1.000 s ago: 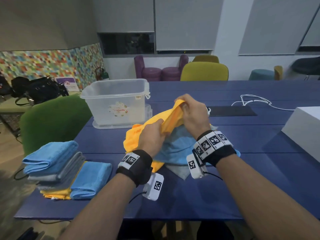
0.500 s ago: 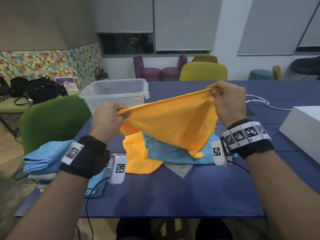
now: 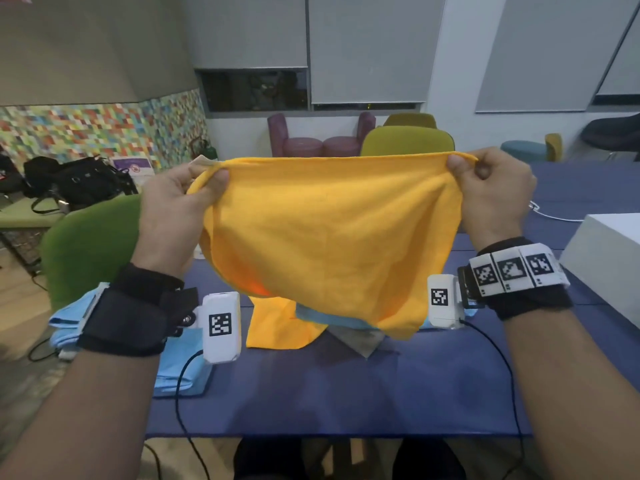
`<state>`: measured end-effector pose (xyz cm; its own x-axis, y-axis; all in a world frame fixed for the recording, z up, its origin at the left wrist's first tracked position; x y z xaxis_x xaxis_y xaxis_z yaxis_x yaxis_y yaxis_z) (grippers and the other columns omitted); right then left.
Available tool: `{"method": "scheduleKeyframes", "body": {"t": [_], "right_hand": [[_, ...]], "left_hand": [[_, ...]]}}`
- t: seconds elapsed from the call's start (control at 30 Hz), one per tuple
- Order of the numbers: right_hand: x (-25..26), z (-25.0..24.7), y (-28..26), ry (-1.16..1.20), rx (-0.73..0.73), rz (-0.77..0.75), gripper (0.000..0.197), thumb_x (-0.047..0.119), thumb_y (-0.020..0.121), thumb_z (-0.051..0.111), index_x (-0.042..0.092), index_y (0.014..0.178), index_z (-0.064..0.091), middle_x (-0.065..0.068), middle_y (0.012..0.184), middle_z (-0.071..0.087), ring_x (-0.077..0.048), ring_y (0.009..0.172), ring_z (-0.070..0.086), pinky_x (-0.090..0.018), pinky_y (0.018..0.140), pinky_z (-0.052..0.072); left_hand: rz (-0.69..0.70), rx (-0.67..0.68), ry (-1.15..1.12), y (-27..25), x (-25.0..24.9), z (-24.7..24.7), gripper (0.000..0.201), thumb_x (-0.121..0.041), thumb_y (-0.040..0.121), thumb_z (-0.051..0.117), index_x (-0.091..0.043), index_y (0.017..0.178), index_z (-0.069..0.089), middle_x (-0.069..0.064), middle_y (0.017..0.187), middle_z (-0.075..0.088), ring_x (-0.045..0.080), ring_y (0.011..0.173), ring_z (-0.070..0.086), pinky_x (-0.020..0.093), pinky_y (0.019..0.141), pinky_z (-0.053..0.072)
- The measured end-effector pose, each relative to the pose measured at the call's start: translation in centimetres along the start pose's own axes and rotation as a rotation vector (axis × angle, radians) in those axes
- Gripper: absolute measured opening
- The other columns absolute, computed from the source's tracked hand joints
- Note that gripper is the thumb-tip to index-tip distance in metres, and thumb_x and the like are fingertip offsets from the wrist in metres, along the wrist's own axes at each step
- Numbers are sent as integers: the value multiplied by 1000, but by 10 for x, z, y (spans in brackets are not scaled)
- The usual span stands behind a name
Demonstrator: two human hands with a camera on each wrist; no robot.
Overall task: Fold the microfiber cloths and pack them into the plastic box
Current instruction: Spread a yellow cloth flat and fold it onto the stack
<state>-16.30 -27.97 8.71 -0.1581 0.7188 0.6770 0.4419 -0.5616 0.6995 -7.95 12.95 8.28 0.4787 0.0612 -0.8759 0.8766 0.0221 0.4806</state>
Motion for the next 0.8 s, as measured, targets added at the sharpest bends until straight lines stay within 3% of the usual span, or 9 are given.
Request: {"method": "scheduleKeyframes", "body": {"t": [0.07,0.13,0.2,0.3,0.4,0.43,0.57,0.7,0.8], "right_hand": [[-7,8,0,10,10,36,33,43,88,75,11,97,75,1,76,64,-18,74,61,-27,70,46],[-17,17,-3,2,36,82,34,41,87,77,8,97,75,0,78,65,-17,76,64,-25,73,46],[-30,28,-6,-8,72,123,32,40,86,78,10,94,74,0,78,66,-18,78,67,-27,76,50],[-49,41,-12,-40,118,177,28,40,86,78,13,91,74,-2,79,68,-22,82,69,-35,81,55],[-64,49,-21,-89,161,229,28,38,88,76,11,95,75,-6,83,69,-25,88,67,-30,79,49],[-66,51,-25,-103,175,241,28,38,89,75,10,95,75,-7,84,69,-26,90,67,-28,77,46],[-74,57,-36,-131,230,284,25,36,91,73,11,95,74,-5,84,68,-27,94,66,-29,80,48],[-81,59,-41,-158,254,330,25,36,91,71,11,93,74,-8,90,70,-31,104,63,-37,88,51],[-86,57,-40,-184,240,370,28,35,91,72,8,96,73,-13,99,72,-31,106,62,-33,85,46]], "left_hand": [[-86,-18,-13,4,14,2,20,-36,93,74,-16,89,73,9,89,67,21,82,60,42,76,53],[-154,-36,24,8,33,3,27,-38,91,76,-11,92,72,16,93,71,24,83,62,52,84,56],[-192,-72,161,13,55,-1,26,-39,87,80,-14,93,72,14,98,74,26,91,68,57,90,57],[-271,-99,228,14,82,1,35,-43,75,86,-15,90,71,8,94,74,26,89,69,49,82,60],[-431,-101,8,7,99,14,28,-22,81,87,-6,94,68,9,80,69,22,73,63,27,54,54],[-482,-99,-32,5,103,17,27,-18,82,86,-4,96,69,9,81,71,23,73,66,25,52,54],[-584,-91,-143,1,114,26,35,-17,78,89,-4,107,74,15,95,78,32,91,76,42,75,63],[-650,-69,-212,-5,114,35,22,-18,84,84,-6,99,74,14,90,79,31,90,76,49,81,62],[-641,-158,-244,-4,118,28,18,-19,89,79,-3,97,74,18,96,77,33,94,75,52,84,62]]}}
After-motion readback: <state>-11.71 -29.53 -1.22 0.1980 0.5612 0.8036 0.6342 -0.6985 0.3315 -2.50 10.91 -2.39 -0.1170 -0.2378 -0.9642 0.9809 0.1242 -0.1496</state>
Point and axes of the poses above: each hand's wrist, its own y-axis towards the middle knuckle, its own z-axis out of the palm, x = y × z, the point moved 6 cm from there along y, towards the middle knuckle
